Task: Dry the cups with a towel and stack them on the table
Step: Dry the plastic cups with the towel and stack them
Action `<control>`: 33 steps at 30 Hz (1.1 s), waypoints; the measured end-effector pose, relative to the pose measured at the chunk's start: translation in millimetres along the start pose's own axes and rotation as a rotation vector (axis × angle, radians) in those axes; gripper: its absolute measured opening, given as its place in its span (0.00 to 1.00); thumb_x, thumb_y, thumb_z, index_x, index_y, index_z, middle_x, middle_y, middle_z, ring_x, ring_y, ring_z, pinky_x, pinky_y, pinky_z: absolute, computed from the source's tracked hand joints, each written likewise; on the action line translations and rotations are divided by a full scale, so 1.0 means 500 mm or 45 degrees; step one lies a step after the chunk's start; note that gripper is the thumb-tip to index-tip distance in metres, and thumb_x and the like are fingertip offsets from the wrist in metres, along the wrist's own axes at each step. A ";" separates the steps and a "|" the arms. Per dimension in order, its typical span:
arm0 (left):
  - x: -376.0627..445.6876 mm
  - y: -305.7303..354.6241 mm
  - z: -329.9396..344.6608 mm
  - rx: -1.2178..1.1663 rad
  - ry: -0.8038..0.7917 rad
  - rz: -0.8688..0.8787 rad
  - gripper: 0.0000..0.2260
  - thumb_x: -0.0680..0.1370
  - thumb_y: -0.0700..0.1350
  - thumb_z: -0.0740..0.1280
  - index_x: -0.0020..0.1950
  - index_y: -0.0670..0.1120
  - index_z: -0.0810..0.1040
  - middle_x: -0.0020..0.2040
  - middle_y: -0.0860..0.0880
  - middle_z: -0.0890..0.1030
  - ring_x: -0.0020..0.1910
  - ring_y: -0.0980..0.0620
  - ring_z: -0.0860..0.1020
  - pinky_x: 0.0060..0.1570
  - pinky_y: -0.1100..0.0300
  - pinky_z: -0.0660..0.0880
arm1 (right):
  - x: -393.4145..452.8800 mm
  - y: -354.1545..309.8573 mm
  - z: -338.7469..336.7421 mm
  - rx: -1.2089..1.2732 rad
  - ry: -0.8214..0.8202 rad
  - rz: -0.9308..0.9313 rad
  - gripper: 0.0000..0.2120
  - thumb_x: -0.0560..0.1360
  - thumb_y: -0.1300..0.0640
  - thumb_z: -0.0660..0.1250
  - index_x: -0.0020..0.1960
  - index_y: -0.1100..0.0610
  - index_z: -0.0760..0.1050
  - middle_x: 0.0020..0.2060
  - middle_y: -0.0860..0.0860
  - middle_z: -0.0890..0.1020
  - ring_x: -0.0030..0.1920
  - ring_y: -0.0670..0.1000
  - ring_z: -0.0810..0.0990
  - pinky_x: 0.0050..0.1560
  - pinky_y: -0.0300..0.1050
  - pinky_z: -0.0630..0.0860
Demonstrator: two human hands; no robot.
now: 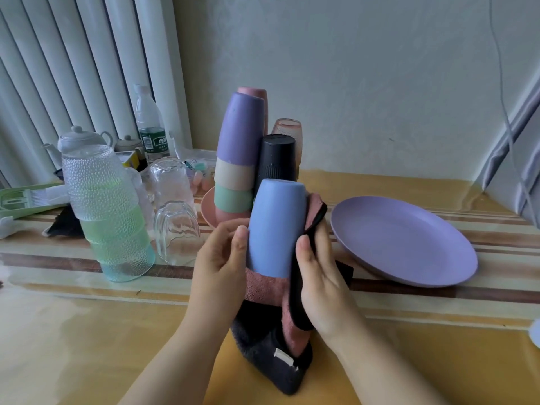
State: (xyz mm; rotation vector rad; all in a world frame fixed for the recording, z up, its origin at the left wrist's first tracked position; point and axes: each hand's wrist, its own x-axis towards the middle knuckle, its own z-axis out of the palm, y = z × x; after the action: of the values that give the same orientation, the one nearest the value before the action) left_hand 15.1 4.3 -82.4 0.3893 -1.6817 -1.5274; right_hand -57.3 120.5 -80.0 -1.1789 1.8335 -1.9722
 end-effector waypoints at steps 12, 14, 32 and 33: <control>-0.009 -0.005 -0.003 0.156 -0.482 -0.173 0.27 0.66 0.67 0.66 0.59 0.53 0.76 0.50 0.55 0.84 0.50 0.57 0.82 0.47 0.63 0.78 | 0.009 0.007 0.010 -0.133 0.065 -0.165 0.23 0.80 0.48 0.49 0.75 0.44 0.51 0.76 0.43 0.57 0.74 0.39 0.54 0.73 0.37 0.54; -0.016 0.002 -0.002 0.105 -0.600 -0.206 0.26 0.67 0.64 0.67 0.61 0.53 0.75 0.53 0.54 0.83 0.52 0.55 0.82 0.50 0.59 0.78 | 0.013 0.000 -0.011 -0.013 0.101 -0.086 0.25 0.78 0.47 0.50 0.75 0.45 0.54 0.74 0.39 0.60 0.71 0.33 0.58 0.69 0.29 0.57; 0.011 0.006 -0.010 -0.064 0.054 -0.054 0.12 0.76 0.57 0.63 0.46 0.48 0.77 0.36 0.55 0.80 0.37 0.59 0.75 0.37 0.63 0.71 | -0.001 0.006 0.004 0.083 -0.071 0.016 0.20 0.78 0.47 0.50 0.68 0.34 0.53 0.64 0.20 0.61 0.68 0.27 0.57 0.62 0.21 0.57; 0.006 0.006 -0.008 0.022 0.049 -0.001 0.13 0.78 0.58 0.63 0.44 0.50 0.78 0.35 0.56 0.80 0.36 0.61 0.74 0.37 0.65 0.70 | -0.002 0.008 0.009 0.047 -0.066 -0.017 0.20 0.78 0.48 0.50 0.69 0.35 0.53 0.65 0.21 0.61 0.69 0.28 0.56 0.63 0.22 0.57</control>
State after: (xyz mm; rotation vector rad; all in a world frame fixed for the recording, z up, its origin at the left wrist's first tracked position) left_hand 16.9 0.1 -78.9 0.4255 -1.6661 -1.4975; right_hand -55.0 116.7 -84.3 -1.2223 1.7614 -1.9548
